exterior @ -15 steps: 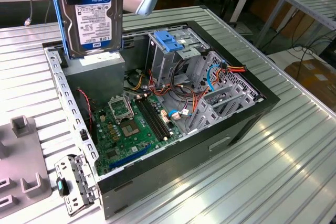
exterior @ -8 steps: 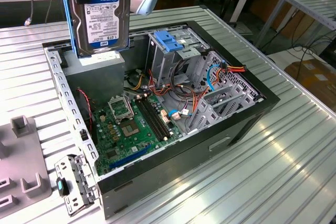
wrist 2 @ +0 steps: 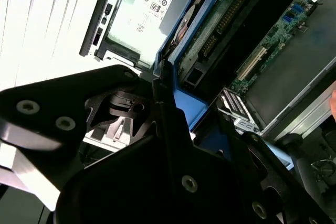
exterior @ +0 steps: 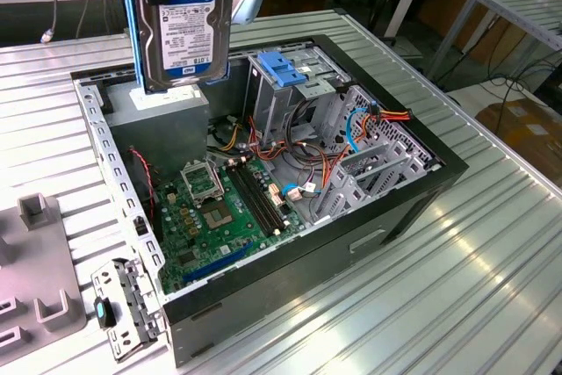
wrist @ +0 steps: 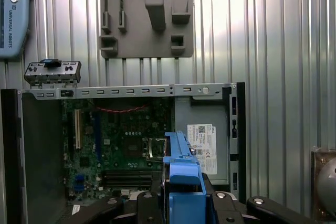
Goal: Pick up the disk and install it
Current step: 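Pick up the disk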
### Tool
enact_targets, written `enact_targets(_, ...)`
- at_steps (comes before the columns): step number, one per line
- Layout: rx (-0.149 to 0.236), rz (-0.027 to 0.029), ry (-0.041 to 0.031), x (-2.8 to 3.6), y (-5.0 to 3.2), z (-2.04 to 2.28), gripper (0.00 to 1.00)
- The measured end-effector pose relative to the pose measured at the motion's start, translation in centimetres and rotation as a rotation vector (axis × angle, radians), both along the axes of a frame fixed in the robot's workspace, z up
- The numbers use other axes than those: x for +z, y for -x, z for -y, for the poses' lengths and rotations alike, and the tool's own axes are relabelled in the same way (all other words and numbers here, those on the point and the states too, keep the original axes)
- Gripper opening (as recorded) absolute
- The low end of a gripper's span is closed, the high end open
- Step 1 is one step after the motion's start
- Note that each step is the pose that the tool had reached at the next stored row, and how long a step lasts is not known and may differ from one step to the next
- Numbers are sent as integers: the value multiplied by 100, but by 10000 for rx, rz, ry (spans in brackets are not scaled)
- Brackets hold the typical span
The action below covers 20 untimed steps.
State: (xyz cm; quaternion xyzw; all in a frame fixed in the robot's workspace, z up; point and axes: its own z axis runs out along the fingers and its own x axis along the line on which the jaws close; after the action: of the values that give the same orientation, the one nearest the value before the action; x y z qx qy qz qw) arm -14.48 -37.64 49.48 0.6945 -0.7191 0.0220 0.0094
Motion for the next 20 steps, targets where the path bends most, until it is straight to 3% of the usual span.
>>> enact_targets(20, -1, 0, 0, 0, -402, 0, 37)
